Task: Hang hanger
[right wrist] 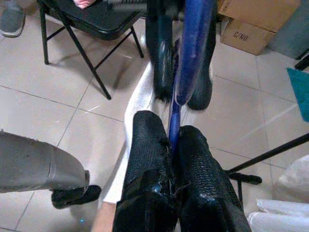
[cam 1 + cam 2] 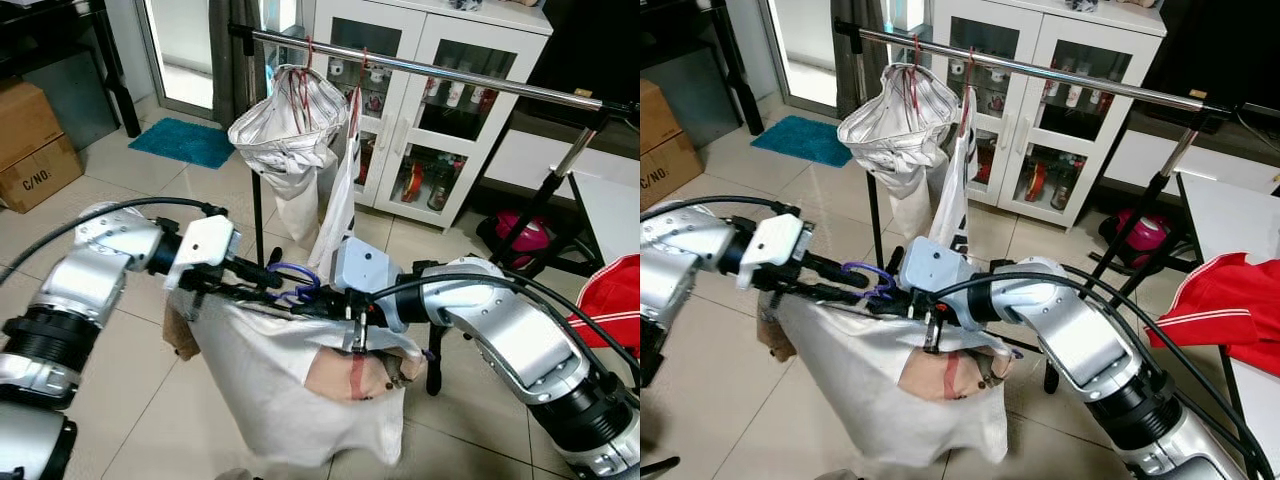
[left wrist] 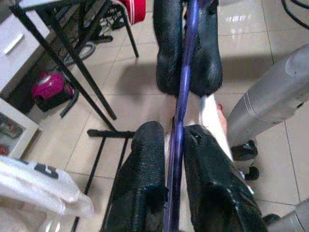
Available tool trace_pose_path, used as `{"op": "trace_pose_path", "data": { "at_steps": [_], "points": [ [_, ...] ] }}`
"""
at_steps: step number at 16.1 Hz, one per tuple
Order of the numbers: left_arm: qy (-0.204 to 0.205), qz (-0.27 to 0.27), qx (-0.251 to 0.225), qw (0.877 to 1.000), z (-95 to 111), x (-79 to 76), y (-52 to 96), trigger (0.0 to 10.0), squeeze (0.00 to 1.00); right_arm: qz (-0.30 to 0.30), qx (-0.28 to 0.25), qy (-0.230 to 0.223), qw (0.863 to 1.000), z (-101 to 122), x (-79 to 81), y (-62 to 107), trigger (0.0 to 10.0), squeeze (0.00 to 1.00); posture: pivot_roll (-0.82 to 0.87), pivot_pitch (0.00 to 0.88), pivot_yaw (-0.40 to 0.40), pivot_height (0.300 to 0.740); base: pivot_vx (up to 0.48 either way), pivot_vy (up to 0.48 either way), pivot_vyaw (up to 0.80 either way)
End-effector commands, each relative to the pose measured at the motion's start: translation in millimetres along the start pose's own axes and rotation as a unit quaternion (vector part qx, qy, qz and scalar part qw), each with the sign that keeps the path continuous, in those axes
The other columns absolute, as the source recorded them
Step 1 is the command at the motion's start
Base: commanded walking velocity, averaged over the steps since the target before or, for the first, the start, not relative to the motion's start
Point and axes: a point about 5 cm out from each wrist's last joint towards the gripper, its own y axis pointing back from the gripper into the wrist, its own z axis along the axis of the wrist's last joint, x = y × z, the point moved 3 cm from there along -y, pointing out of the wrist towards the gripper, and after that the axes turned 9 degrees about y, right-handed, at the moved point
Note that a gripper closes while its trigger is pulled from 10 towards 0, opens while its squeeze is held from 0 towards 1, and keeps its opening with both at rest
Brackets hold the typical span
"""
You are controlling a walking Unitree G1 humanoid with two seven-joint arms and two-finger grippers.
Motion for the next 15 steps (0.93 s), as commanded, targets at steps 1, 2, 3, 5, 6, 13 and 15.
{"op": "trace_pose_path", "data": {
  "at_steps": [1,2,3,5,6,13,15],
  "points": [
    [-0.023,-0.005,0.001,1.0,5.7,-1.4,-5.2,2.4,0.0,-0.006,-0.009,0.016,1.0,8.6,-4.7,1.1,0.0,0.0,-0.05,0.0,-0.042,0.74,0.0,0.0,0.0],
    [-0.027,-0.008,0.015,0.999,2.0,-3.0,-5.9,3.7,0.0,-0.006,-0.009,0.016,1.0,9.0,-4.6,0.5,0.0,0.0,-0.04,0.0,-0.043,0.74,0.0,0.0,0.0],
    [-0.04,0.003,0.038,0.998,-4.6,-1.5,-6.3,9.5,0.0,-0.006,-0.01,0.016,1.0,9.6,-4.6,-0.1,0.0,0.0,-0.04,0.0,-0.043,0.74,0.0,0.0,0.0],
    [-0.053,0.019,0.051,0.997,-8.4,2.4,-6.6,10.0,0.0,-0.005,-0.012,0.016,1.0,10.7,-5.0,-0.9,0.0,0.0,-0.04,0.0,-0.041,0.74,0.0,0.0,0.0],
    [-0.054,0.018,0.051,0.997,-8.2,2.8,-7.2,10.0,0.0,-0.006,-0.013,0.016,1.0,11.0,-5.5,-1.3,0.0,0.0,-0.05,0.0,-0.04,0.74,0.0,0.0,0.0],
    [-0.018,0.004,0.031,0.999,-8.1,2.1,-11.6,6.0,0.0,-0.007,-0.015,0.018,1.0,13.1,-6.6,-0.7,0.0,0.0,-0.05,0.0,-0.037,0.74,0.0,0.0,0.0],
    [-0.008,0.003,0.026,1.0,-7.4,2.6,-12.7,0.0,0.0,-0.006,-0.016,0.019,1.0,13.6,-6.7,-0.1,0.0,0.0,-0.05,0.0,-0.036,0.74,0.0,0.0,0.0]
  ]
}}
